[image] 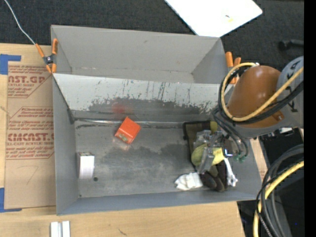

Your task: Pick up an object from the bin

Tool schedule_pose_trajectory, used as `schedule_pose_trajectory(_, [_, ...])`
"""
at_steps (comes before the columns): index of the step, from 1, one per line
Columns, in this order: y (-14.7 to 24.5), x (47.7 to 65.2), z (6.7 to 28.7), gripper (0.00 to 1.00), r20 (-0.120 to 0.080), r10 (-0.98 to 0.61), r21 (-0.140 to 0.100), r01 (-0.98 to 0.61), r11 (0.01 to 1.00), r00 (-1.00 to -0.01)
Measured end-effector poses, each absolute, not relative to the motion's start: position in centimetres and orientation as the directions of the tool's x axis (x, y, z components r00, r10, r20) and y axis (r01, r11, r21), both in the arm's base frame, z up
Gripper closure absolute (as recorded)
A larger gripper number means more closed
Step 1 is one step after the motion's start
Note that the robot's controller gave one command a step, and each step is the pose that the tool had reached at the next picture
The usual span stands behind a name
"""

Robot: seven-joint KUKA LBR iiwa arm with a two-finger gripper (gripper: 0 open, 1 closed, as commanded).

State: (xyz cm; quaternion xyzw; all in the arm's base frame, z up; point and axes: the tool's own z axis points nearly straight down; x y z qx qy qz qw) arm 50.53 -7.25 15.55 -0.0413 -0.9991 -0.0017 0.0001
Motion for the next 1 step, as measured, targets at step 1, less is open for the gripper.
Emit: schedule_pose_trajectory(1, [-7.40, 50.88, 21.30, 1.00, -0.009, 0.086, 0.003, 0.086, 0.996, -0.996])
